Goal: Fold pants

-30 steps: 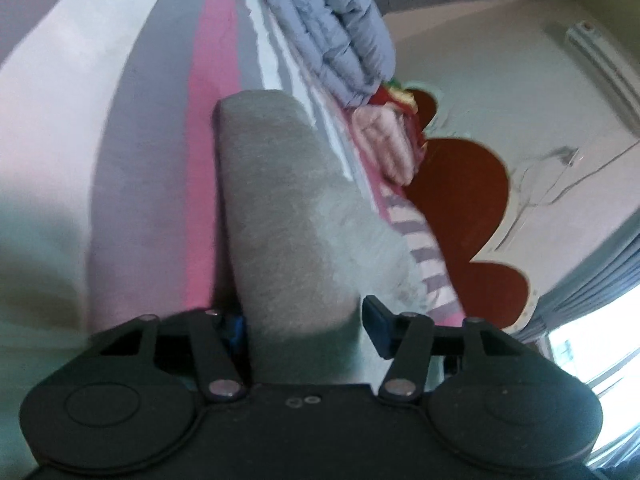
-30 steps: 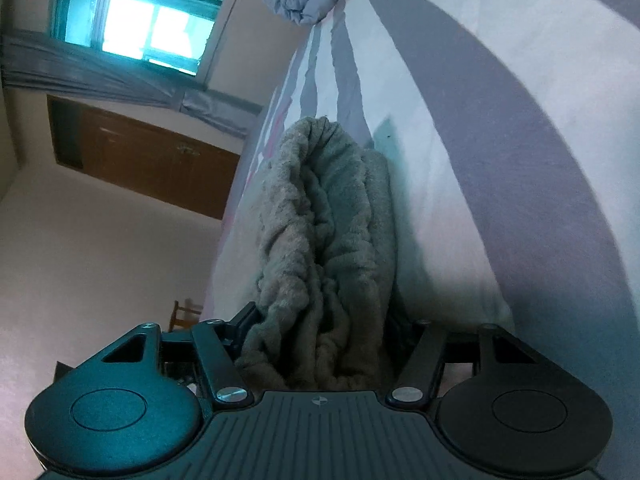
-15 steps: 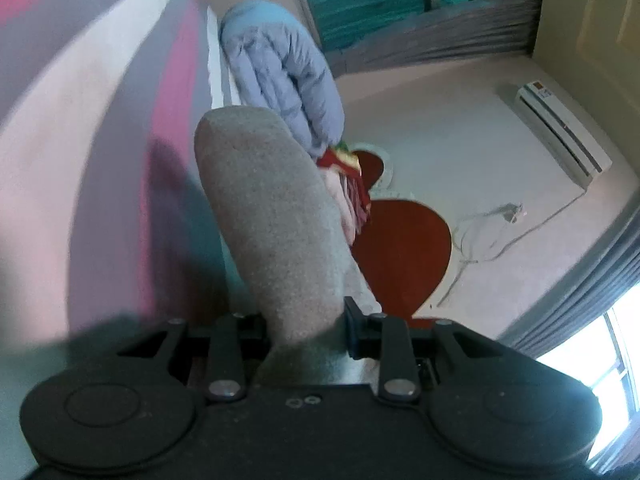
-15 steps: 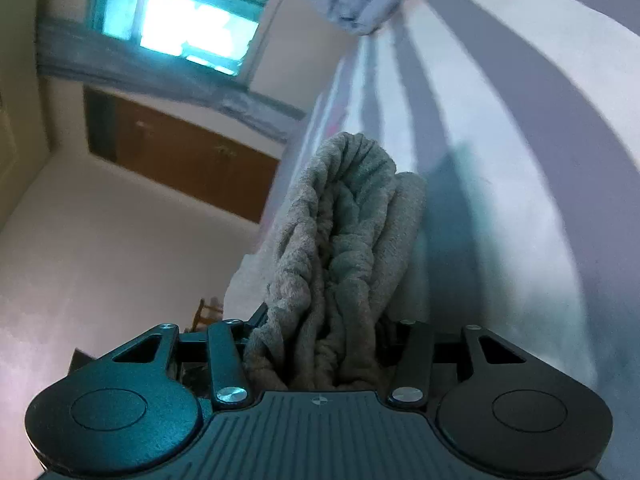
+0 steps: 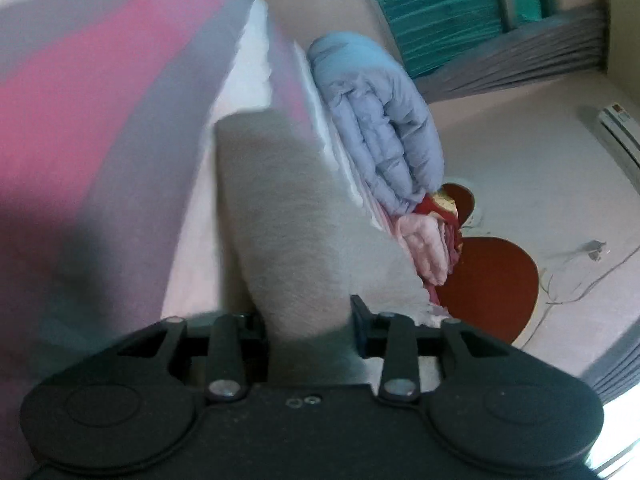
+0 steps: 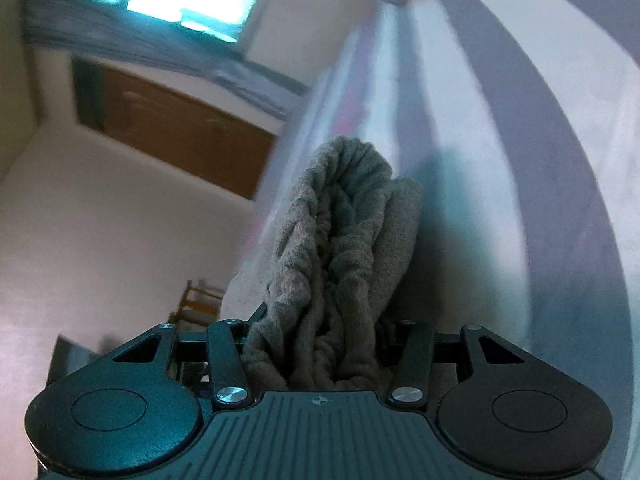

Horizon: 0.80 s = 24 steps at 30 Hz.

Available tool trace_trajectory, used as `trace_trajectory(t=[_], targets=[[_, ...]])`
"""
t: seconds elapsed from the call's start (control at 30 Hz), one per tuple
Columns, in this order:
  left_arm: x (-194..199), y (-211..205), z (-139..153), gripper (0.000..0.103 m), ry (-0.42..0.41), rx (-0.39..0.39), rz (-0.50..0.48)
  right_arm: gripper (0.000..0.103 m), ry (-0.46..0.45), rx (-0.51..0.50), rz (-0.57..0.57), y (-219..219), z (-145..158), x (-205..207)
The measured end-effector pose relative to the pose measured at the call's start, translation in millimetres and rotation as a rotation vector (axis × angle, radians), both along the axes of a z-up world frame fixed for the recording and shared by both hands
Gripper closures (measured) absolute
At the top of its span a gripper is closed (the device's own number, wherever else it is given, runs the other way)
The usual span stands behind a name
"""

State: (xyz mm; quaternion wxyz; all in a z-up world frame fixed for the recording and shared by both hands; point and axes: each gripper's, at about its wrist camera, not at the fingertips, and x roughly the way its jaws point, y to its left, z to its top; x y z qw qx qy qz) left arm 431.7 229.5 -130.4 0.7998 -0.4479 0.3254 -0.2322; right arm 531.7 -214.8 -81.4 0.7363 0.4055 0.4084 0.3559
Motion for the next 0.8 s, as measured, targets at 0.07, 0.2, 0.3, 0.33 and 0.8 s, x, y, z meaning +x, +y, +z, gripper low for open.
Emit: trace_trajectory(t=[0.07,0.2,0.3,0.33,0.8], targets=[[-4.8,-0.4,0.2,0.066,-0.021,-0.003,0.006,0.048,0.063,0.015,0.001,-5.2,-25.2,5.2],[-36.3,2.1,18.6,0.042,-0.046,0.112,0.046,0.032,0.057,0.046,-0.012,-24.4,-23.3,-5.8],[-77.7,3.2,34.6,0.015,-0.088,0.284,0.062,0.016,0.021,0.090,-0.096,-57.2,-16.3,-24.3],[-90.8,0.7,39.4,0.012,-0.090,0.354,0.076,0.015,0.016,0.084,-0.119,-68.7,-15.3,-36.4],[-250.3,-47.6,62.5,0.006,-0.069,0.646,0.397,0.000,-0.219,-0.374,-0.229,-92.2,6.5,-263.5]])
